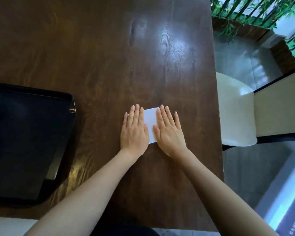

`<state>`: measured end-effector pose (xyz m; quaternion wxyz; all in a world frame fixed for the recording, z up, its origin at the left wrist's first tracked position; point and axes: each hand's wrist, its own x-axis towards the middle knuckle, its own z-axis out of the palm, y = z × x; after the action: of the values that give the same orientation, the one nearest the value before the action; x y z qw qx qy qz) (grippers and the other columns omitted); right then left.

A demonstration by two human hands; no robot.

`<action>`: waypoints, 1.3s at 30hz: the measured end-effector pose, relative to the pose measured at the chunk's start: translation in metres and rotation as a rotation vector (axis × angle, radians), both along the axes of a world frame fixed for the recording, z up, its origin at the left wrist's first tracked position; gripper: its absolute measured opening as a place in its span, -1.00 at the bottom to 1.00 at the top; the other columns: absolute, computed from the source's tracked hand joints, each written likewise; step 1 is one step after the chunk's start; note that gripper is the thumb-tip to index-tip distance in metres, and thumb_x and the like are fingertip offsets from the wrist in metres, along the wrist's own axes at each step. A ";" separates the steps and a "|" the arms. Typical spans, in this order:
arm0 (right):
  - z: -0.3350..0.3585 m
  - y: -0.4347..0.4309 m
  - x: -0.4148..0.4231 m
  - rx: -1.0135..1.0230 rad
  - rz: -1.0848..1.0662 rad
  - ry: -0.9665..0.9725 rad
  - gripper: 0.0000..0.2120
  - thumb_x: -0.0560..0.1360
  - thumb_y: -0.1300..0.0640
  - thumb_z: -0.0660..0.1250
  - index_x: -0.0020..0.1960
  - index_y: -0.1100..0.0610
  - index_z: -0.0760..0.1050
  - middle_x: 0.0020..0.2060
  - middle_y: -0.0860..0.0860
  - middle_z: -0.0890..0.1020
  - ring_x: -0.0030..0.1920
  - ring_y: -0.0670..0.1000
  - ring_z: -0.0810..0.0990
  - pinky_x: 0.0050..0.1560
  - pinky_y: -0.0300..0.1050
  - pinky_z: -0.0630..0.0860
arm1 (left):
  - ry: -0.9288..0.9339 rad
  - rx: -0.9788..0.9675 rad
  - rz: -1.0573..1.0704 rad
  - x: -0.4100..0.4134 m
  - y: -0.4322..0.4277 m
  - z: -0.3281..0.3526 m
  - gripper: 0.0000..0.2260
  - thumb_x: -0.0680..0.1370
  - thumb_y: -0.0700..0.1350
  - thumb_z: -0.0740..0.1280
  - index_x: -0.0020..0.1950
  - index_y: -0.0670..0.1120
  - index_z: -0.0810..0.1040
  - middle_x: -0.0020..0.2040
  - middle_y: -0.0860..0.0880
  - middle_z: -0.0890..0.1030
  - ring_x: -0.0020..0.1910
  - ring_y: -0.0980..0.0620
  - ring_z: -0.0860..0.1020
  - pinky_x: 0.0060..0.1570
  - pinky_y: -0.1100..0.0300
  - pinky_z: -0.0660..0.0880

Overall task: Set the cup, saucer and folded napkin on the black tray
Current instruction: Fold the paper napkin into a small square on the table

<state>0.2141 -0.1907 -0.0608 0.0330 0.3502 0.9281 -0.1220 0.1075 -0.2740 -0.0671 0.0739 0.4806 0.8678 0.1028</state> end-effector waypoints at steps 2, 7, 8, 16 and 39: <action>0.001 0.010 -0.015 0.024 0.006 -0.015 -0.46 0.62 -0.04 -0.17 0.52 0.15 -0.17 0.55 0.04 -0.08 0.53 -0.02 -0.21 0.51 0.00 -0.29 | 0.009 -0.015 -0.007 0.000 0.001 0.001 -0.52 0.63 -0.03 -0.10 0.52 -0.18 -0.03 0.55 -0.14 0.03 0.54 -0.06 -0.05 0.49 0.04 -0.11; 0.000 0.016 -0.011 -0.015 0.028 0.000 -0.46 0.62 -0.06 -0.19 0.52 0.13 -0.21 0.55 0.02 -0.11 0.52 -0.04 -0.24 0.51 0.03 -0.28 | 0.018 -0.035 -0.001 0.000 -0.001 0.002 -0.52 0.63 -0.03 -0.10 0.52 -0.17 -0.05 0.56 -0.13 0.01 0.54 -0.06 -0.07 0.49 0.03 -0.11; 0.000 0.013 -0.005 -0.009 0.025 -0.002 -0.46 0.61 -0.06 -0.20 0.52 0.12 -0.20 0.55 0.01 -0.10 0.51 -0.06 -0.26 0.51 0.03 -0.30 | 0.019 -0.036 0.000 0.000 -0.001 0.003 -0.52 0.63 -0.03 -0.10 0.52 -0.17 -0.05 0.56 -0.13 0.01 0.54 -0.06 -0.07 0.50 0.02 -0.10; -0.002 0.019 -0.026 0.049 0.068 0.029 -0.46 0.61 -0.03 -0.14 0.53 0.14 -0.11 0.55 0.03 -0.03 0.54 -0.01 -0.13 0.51 0.02 -0.24 | 0.040 -0.064 0.016 0.001 -0.001 0.004 -0.51 0.62 0.00 -0.18 0.52 -0.16 -0.06 0.56 -0.11 0.01 0.54 -0.04 -0.07 0.50 -0.03 -0.08; 0.005 0.040 -0.011 0.058 0.284 -0.085 -0.38 0.60 -0.15 -0.16 0.52 0.16 -0.20 0.55 0.06 -0.15 0.53 -0.01 -0.22 0.52 0.06 -0.26 | 0.271 -0.132 -0.359 -0.014 -0.023 0.015 -0.44 0.59 0.12 -0.07 0.50 -0.19 0.09 0.52 -0.18 0.17 0.50 -0.12 0.12 0.46 -0.09 0.11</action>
<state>0.2033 -0.1507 -0.0562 0.0793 0.2210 0.9692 -0.0742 0.0935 -0.2967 -0.0519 0.0050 0.6307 0.7752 -0.0342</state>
